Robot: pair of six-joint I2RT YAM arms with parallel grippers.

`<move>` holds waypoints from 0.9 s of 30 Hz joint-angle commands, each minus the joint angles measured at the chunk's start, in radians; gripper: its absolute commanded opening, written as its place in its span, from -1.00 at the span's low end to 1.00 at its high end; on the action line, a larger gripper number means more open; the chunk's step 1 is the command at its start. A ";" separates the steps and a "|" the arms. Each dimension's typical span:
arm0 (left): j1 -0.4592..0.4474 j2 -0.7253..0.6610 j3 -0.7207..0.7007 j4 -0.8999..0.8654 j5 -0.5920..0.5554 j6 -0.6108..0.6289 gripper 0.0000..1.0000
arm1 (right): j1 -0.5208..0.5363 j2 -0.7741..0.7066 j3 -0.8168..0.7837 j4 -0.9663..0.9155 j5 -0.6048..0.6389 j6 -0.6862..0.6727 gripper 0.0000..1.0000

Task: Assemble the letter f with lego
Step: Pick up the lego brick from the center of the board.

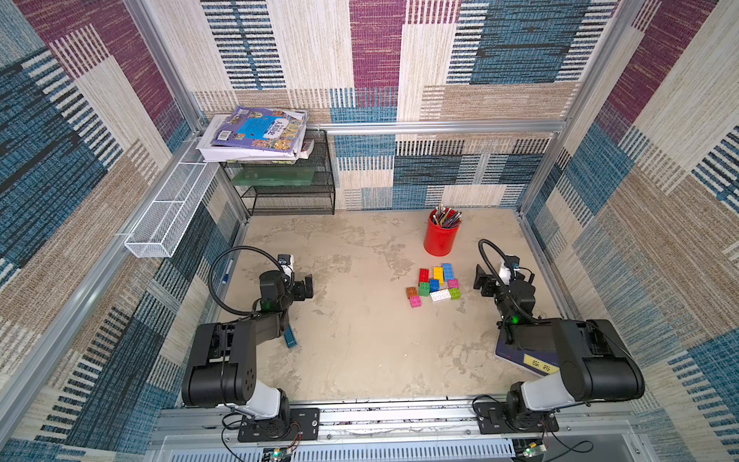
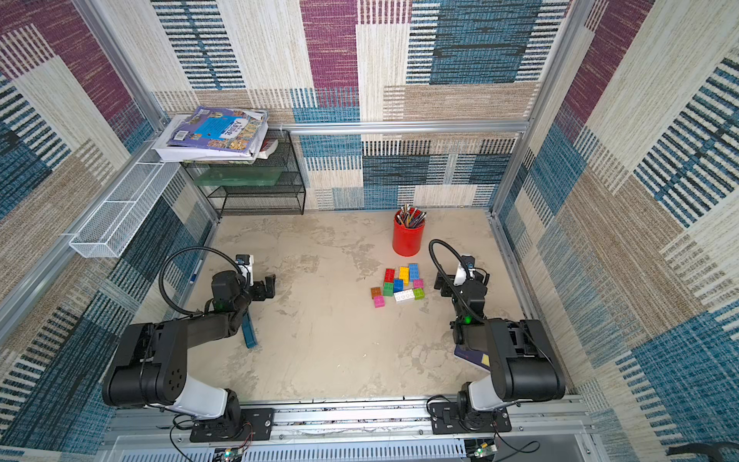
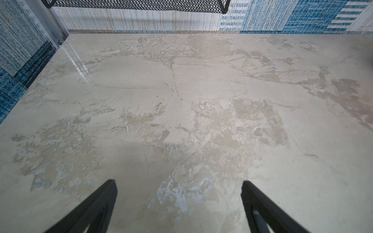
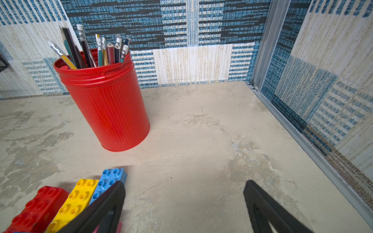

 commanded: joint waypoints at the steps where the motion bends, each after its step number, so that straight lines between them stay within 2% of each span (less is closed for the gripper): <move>1: 0.000 -0.033 0.047 -0.112 0.091 0.040 0.98 | -0.008 -0.021 0.106 -0.168 0.056 0.042 0.90; 3: -0.006 -0.071 0.184 -0.352 0.089 0.051 0.98 | -0.019 -0.004 0.234 -0.343 0.048 0.052 0.91; 6: -0.013 -0.129 0.275 -0.473 0.137 0.081 0.97 | 0.002 -0.003 0.318 -0.441 0.053 0.033 0.91; 10: -0.019 -0.207 0.409 -0.653 0.165 0.049 0.98 | 0.039 -0.069 0.416 -0.564 0.094 0.029 0.91; 14: -0.050 -0.291 0.519 -0.807 0.149 -0.016 0.98 | 0.082 -0.116 0.589 -0.788 0.109 0.043 0.91; 19: -0.108 -0.444 0.545 -0.869 0.155 -0.093 0.97 | 0.170 -0.159 0.756 -1.027 0.138 0.057 0.91; 23: -0.157 -0.539 0.550 -0.921 0.192 -0.142 0.97 | 0.219 -0.176 0.855 -1.190 0.077 0.081 0.97; 27: -0.224 -0.587 0.543 -0.980 0.250 -0.152 0.97 | 0.252 -0.199 0.870 -1.282 0.022 0.098 0.99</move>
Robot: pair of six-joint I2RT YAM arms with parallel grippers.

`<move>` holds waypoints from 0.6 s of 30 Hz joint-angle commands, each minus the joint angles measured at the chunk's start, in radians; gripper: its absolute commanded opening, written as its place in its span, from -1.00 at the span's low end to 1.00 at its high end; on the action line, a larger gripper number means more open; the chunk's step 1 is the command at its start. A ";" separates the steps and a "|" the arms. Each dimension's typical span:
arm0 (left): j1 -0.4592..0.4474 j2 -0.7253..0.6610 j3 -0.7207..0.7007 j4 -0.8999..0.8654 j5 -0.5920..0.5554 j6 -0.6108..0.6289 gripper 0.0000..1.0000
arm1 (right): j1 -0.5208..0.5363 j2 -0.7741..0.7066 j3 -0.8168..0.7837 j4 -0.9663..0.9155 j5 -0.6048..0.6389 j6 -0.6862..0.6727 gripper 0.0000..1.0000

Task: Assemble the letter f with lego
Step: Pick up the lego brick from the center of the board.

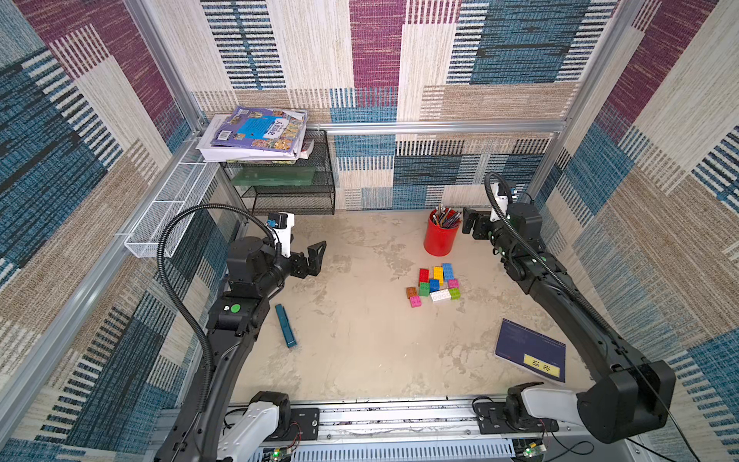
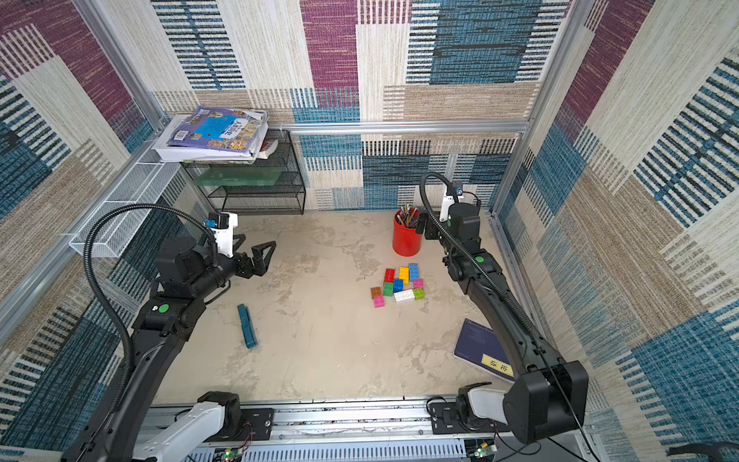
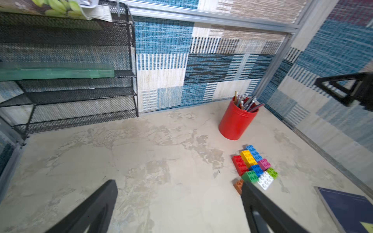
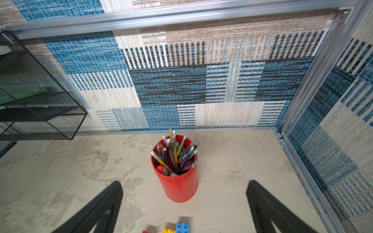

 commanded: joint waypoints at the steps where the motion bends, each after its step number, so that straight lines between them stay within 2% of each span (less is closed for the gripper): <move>1: -0.061 -0.032 -0.017 -0.084 0.061 -0.057 0.97 | 0.023 -0.021 -0.001 -0.153 -0.065 0.037 0.98; 6: -0.213 -0.108 -0.131 -0.078 -0.010 -0.070 0.97 | 0.083 -0.059 -0.083 -0.161 -0.087 0.067 0.85; 9: -0.328 -0.153 -0.205 -0.061 -0.126 -0.074 0.97 | 0.139 -0.057 -0.144 -0.124 -0.059 0.057 0.81; 11: -0.385 -0.175 -0.268 -0.015 -0.160 -0.088 0.97 | 0.164 -0.029 -0.164 -0.123 -0.030 0.077 0.77; 18: -0.522 -0.138 -0.440 0.148 -0.233 -0.131 0.97 | 0.233 0.077 -0.220 -0.093 0.012 0.151 0.45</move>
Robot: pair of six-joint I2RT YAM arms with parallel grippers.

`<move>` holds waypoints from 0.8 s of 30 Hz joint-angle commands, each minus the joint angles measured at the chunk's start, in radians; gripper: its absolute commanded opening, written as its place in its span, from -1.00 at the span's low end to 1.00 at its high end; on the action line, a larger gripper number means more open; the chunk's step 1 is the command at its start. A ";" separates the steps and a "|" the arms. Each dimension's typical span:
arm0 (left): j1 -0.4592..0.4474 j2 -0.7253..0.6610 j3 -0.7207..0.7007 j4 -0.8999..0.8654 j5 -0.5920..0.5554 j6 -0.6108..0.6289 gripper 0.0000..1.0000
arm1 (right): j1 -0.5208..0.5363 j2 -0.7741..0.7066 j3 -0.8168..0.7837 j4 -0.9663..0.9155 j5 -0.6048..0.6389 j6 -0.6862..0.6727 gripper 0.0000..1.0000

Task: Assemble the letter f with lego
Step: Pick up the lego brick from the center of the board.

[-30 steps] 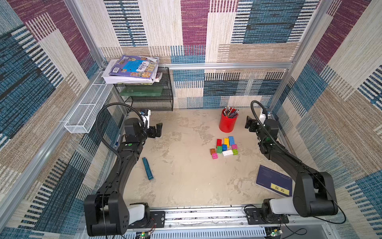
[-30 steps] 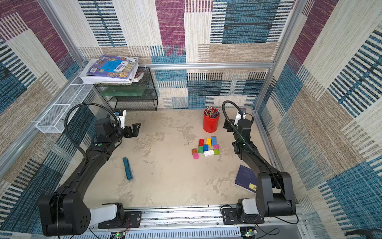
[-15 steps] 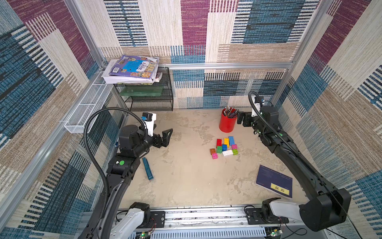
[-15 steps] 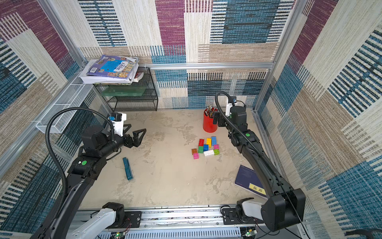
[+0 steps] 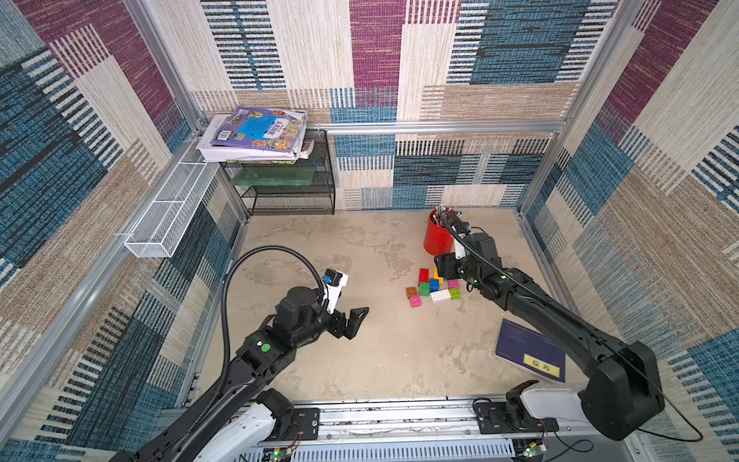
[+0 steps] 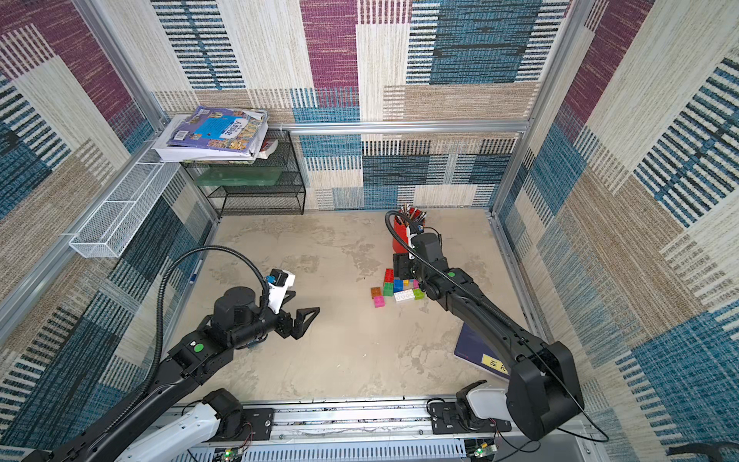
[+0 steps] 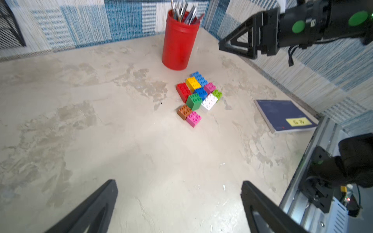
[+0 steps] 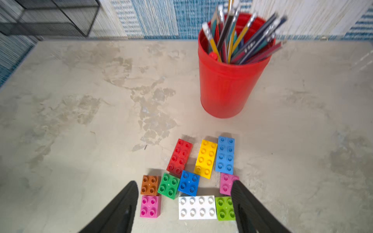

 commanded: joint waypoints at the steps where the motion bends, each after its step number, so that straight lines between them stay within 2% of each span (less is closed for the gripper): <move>1: -0.045 0.032 -0.057 0.136 -0.058 -0.051 0.97 | 0.032 0.039 -0.026 0.045 0.037 0.057 0.40; 7: -0.151 0.131 -0.113 0.228 -0.106 -0.080 0.97 | 0.107 0.108 -0.045 0.060 0.068 0.125 0.35; 14: -0.275 0.253 -0.072 0.237 -0.161 -0.052 0.97 | 0.138 0.158 -0.076 0.077 0.079 0.200 0.32; 19: -0.340 0.268 -0.065 0.261 -0.193 -0.025 0.97 | 0.158 0.167 -0.093 0.087 0.079 0.226 0.26; 24: -0.363 0.253 -0.085 0.286 -0.209 -0.018 0.97 | 0.168 0.191 -0.095 0.088 0.088 0.245 0.24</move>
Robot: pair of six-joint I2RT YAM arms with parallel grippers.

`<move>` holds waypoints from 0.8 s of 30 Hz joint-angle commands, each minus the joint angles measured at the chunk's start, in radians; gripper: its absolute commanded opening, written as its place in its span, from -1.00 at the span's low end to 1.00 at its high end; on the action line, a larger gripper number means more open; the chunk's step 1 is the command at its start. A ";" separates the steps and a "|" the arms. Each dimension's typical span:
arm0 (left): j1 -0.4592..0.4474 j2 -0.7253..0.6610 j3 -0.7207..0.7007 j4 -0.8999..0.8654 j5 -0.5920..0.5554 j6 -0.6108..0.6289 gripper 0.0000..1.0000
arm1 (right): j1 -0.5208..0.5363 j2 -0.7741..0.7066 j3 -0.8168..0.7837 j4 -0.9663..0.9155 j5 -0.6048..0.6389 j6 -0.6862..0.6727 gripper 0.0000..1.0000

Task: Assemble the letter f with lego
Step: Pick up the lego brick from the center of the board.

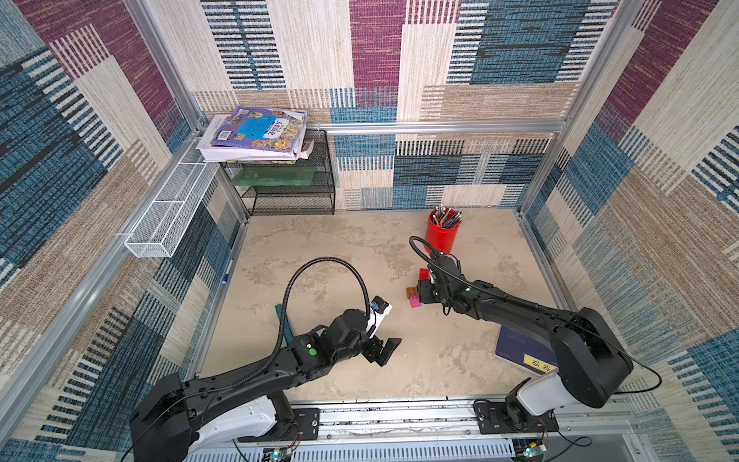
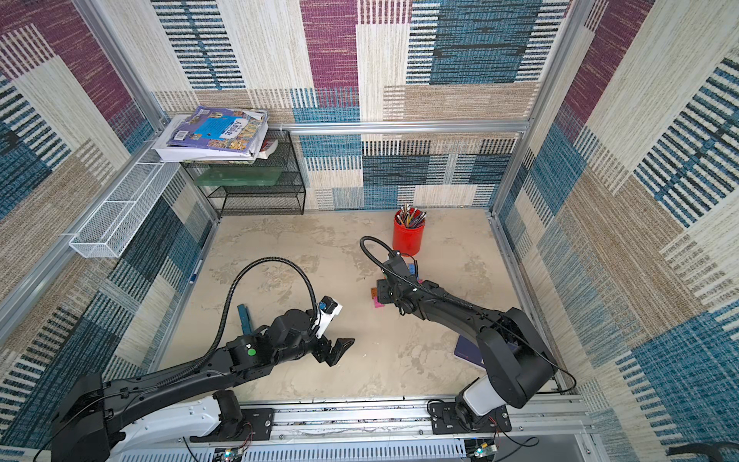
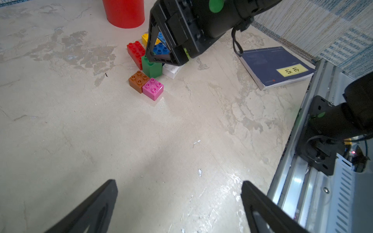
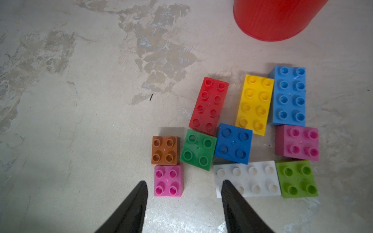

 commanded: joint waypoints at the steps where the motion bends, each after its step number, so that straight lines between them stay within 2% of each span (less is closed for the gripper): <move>1: -0.007 -0.011 -0.007 0.043 -0.028 0.027 0.97 | 0.003 0.019 -0.001 0.031 0.020 0.025 0.24; 16: -0.014 -0.165 -0.105 0.053 -0.100 0.027 0.97 | -0.027 0.136 0.056 0.022 0.035 -0.012 0.21; 24: -0.014 -0.174 -0.116 0.052 -0.116 0.026 0.97 | -0.047 0.185 0.093 0.029 0.001 -0.038 0.16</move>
